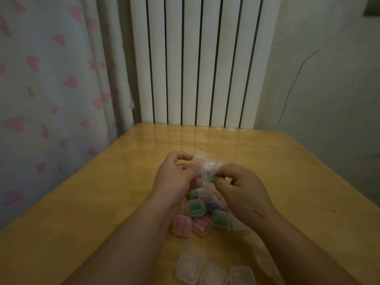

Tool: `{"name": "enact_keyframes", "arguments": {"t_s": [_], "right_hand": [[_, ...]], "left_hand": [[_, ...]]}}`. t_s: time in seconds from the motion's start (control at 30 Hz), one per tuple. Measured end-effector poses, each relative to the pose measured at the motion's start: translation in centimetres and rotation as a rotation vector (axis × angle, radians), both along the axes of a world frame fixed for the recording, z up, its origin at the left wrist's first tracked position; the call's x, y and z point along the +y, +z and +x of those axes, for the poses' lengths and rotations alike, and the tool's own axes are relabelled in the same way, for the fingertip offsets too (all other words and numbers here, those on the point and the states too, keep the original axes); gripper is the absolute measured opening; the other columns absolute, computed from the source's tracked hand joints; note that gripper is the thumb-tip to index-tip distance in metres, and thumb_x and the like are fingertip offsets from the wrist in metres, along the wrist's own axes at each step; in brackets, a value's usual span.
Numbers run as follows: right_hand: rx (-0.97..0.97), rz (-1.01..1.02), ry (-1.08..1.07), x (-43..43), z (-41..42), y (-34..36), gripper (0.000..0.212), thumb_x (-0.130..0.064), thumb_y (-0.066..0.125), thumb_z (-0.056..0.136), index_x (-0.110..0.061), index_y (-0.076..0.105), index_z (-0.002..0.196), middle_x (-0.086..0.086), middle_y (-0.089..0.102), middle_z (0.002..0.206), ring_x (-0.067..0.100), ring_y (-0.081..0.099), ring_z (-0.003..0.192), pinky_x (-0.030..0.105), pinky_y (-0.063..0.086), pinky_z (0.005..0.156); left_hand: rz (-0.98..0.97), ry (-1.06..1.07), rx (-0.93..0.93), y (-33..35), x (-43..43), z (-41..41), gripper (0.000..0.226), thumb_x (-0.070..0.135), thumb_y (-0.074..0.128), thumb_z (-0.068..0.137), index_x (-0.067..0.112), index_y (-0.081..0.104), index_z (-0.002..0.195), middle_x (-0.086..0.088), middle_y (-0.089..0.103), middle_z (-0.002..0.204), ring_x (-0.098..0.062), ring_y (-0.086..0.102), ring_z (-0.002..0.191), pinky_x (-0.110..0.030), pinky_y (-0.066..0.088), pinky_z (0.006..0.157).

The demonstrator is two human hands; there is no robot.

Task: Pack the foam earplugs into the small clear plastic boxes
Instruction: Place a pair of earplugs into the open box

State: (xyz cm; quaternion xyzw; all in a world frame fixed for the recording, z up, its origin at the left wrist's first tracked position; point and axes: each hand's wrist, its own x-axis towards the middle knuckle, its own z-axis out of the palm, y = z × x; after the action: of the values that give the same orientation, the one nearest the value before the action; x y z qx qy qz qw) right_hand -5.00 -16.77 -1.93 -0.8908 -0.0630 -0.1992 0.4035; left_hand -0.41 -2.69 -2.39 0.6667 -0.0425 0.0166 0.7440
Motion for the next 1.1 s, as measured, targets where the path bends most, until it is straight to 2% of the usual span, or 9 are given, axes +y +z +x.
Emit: {"name": "enact_keyframes", "arguments": {"t_s": [0.17,0.33,0.47,0.57,0.63,0.73,0.93,1.03,1.1], "right_hand": [[0.009,-0.025,-0.061,0.1,0.2,-0.4,0.019,-0.028,0.052,0.085,-0.03,0.068,0.077,-0.011,0.061,0.08,0.006,0.055,0.072,0.034,0.049,0.066],[0.027,-0.039,-0.096,0.1,0.4,-0.8,0.007,-0.032,0.063,0.082,-0.033,0.066,0.076,-0.012,0.065,0.083,0.006,0.059,0.077,0.041,0.055,0.073],[0.036,-0.079,-0.106,0.2,0.3,-0.8,0.019,-0.034,0.066,0.081,-0.042,0.056,0.068,-0.015,0.065,0.086,0.004,0.059,0.08,0.036,0.056,0.073],[0.041,-0.084,-0.106,0.2,0.6,-1.0,0.007,-0.032,0.064,0.082,-0.037,0.064,0.077,-0.016,0.065,0.083,0.003,0.058,0.077,0.032,0.054,0.068],[0.037,-0.052,-0.108,0.0,0.8,-1.2,0.007,-0.027,0.065,0.083,-0.032,0.068,0.082,-0.016,0.065,0.082,0.003,0.057,0.073,0.024,0.047,0.06],[0.021,0.049,-0.097,-0.3,0.9,-1.2,0.011,-0.021,0.066,0.084,-0.031,0.069,0.08,-0.014,0.066,0.078,-0.001,0.055,0.063,0.012,0.034,0.05],[-0.031,0.108,-0.096,-0.4,0.9,-1.2,0.009,-0.027,0.069,0.084,-0.036,0.067,0.084,-0.017,0.064,0.081,-0.004,0.054,0.067,0.014,0.035,0.059],[-0.087,0.141,-0.097,-0.5,0.7,-1.0,0.009,-0.031,0.071,0.084,-0.036,0.068,0.091,-0.018,0.063,0.084,-0.01,0.052,0.073,0.012,0.034,0.061],[-0.135,0.183,-0.122,-0.6,0.6,-0.9,0.011,-0.031,0.07,0.085,-0.037,0.069,0.093,-0.017,0.064,0.085,-0.008,0.052,0.074,0.014,0.034,0.062]], "left_hand": [[0.081,0.0,-0.055,0.3,0.0,-0.5,0.02,0.013,0.072,0.086,0.021,0.062,0.102,-0.003,0.072,0.067,-0.013,0.065,0.059,-0.029,0.054,0.06],[0.193,-0.007,-0.091,0.3,-0.2,-0.8,0.027,0.011,0.07,0.088,0.027,0.06,0.108,0.0,0.074,0.076,-0.012,0.069,0.061,-0.026,0.053,0.058],[0.23,0.008,-0.093,0.3,-0.1,-0.8,0.03,0.013,0.072,0.086,0.031,0.059,0.107,0.0,0.073,0.082,-0.01,0.069,0.062,-0.022,0.053,0.056],[0.241,-0.002,-0.078,0.3,0.0,-0.8,0.029,0.006,0.067,0.087,0.028,0.058,0.103,-0.002,0.071,0.077,-0.013,0.066,0.057,-0.028,0.053,0.058],[0.196,-0.041,-0.044,0.3,0.0,-0.7,0.028,0.003,0.064,0.088,0.025,0.057,0.104,-0.005,0.069,0.071,-0.016,0.064,0.057,-0.031,0.052,0.059],[0.128,-0.07,-0.023,0.3,0.0,-0.6,0.023,0.01,0.065,0.091,0.023,0.056,0.108,-0.004,0.068,0.068,-0.017,0.065,0.058,-0.032,0.052,0.061],[0.207,0.026,-0.038,0.5,0.3,-0.3,0.023,0.016,0.063,0.093,0.027,0.051,0.108,-0.004,0.071,0.09,-0.002,0.065,0.053,-0.019,0.045,0.05],[0.212,0.07,-0.05,0.2,0.2,0.2,0.021,0.009,0.059,0.095,0.024,0.047,0.103,-0.005,0.067,0.091,0.002,0.06,0.045,-0.014,0.042,0.042],[0.207,0.146,-0.072,-0.2,0.5,0.9,0.018,0.009,0.058,0.096,0.023,0.046,0.095,-0.007,0.065,0.089,0.0,0.06,0.046,-0.015,0.043,0.043]]}}
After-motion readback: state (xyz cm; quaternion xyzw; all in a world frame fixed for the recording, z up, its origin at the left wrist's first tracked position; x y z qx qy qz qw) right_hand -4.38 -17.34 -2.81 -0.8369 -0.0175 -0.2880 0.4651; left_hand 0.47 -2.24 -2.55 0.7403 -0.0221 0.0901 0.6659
